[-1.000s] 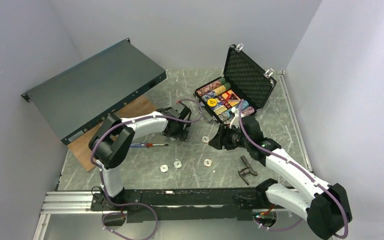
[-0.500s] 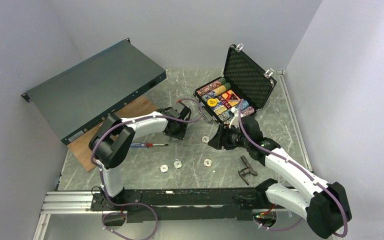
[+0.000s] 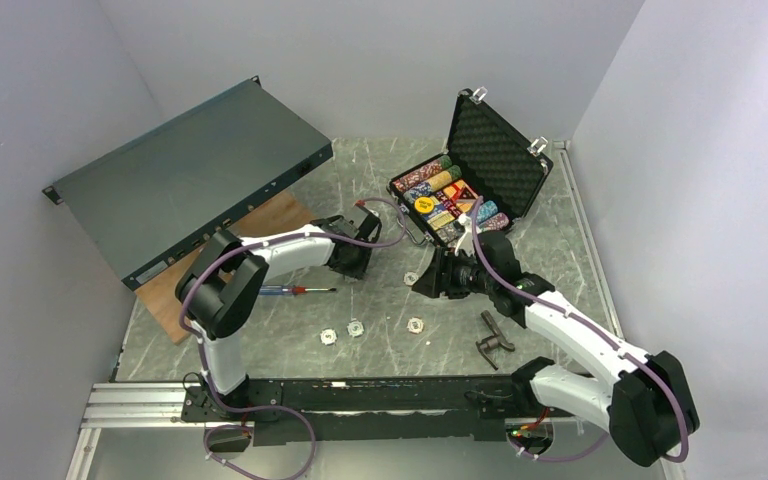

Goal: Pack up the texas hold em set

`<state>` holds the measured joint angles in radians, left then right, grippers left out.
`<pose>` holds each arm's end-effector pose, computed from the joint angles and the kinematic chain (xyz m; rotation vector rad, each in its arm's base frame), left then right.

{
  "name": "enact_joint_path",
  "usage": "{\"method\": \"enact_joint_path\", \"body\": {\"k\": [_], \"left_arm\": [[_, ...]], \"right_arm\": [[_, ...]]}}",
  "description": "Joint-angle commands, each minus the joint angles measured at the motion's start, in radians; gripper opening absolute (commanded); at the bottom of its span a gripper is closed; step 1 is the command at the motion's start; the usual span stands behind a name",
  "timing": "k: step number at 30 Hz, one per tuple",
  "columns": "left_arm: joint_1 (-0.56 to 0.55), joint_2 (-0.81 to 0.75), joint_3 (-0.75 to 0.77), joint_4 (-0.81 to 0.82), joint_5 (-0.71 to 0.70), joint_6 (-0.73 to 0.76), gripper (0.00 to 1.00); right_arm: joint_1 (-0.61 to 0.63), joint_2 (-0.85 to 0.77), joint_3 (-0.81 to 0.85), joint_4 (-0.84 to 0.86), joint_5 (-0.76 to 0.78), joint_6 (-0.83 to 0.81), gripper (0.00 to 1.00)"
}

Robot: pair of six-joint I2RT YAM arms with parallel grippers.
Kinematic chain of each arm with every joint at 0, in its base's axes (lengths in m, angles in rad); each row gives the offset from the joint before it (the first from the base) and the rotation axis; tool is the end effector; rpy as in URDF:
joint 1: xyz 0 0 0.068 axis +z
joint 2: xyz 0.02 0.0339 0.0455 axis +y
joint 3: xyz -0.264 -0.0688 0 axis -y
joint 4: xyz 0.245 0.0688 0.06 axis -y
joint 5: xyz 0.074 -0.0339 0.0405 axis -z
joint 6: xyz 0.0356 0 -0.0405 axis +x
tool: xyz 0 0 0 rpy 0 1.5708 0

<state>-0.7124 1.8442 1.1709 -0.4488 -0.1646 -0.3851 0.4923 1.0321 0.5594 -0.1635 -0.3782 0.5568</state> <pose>0.2820 -0.2358 0.1635 0.3857 2.6443 -0.1300 0.1843 0.1137 0.2184 -0.1497 2.3349 0.9743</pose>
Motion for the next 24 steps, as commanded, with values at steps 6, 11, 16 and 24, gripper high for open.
{"method": "enact_joint_path", "body": {"k": [6, 11, 16, 24], "left_arm": [[-0.046, -0.144, 0.038, -0.054, 0.048, 0.07, 0.33], [-0.123, -0.275, 0.045, -0.047, 0.011, 0.168, 0.3], [-0.202, -0.391, 0.027, -0.042, -0.013, 0.261, 0.31], [-0.282, -0.538, -0.073, 0.013, 0.022, 0.354, 0.31]], "right_arm": [[-0.062, 0.044, 0.015, 0.073, -0.072, 0.082, 0.62], [-0.161, 0.116, 0.063, 0.087, -0.233, 0.095, 0.64], [-0.177, 0.204, 0.172, 0.061, -0.353, 0.067, 0.76], [-0.133, 0.304, 0.212, 0.221, -0.549, 0.169, 0.77]]}}
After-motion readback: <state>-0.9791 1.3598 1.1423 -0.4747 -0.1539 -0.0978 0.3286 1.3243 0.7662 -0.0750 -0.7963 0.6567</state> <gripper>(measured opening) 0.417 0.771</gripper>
